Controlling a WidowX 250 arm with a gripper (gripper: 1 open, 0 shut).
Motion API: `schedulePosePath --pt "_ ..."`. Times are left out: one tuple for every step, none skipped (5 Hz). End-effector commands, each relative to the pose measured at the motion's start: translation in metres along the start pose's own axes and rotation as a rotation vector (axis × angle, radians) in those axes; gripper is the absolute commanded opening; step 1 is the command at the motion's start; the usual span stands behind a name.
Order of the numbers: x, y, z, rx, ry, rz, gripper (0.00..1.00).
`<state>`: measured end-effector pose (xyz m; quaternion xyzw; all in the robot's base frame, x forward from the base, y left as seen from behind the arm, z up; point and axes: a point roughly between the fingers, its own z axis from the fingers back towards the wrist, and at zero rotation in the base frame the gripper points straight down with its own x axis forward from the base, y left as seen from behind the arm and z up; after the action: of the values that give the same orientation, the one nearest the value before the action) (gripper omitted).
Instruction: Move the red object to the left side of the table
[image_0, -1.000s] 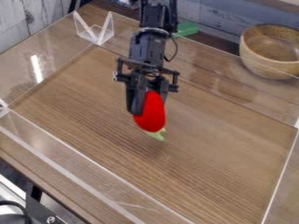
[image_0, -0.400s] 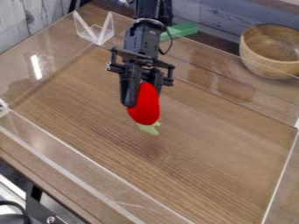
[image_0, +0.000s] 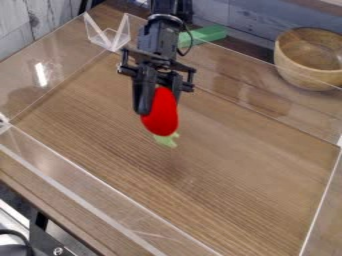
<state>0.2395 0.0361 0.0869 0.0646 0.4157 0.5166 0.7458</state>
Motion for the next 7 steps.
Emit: schedulePosePath --pt "-0.004 0.012 0.022 -0.053 -0.037 -0.007 0.0" --pt "-0.003 0.015 0.026 -0.051 -0.029 -0.004 0.0" --pt "-0.002 0.017 0.028 -0.043 -0.019 0.002 0.0" --pt "0.0 0.02 0.031 -0.039 -0.012 0.004 0.0" --pt "0.005 0.025 0.033 -0.036 -0.008 0.002 0.0" --pt "0.006 0.03 0.033 -0.028 -0.007 0.001 0.0" --pt "0.02 0.044 0.033 -0.035 0.007 0.015 0.0"
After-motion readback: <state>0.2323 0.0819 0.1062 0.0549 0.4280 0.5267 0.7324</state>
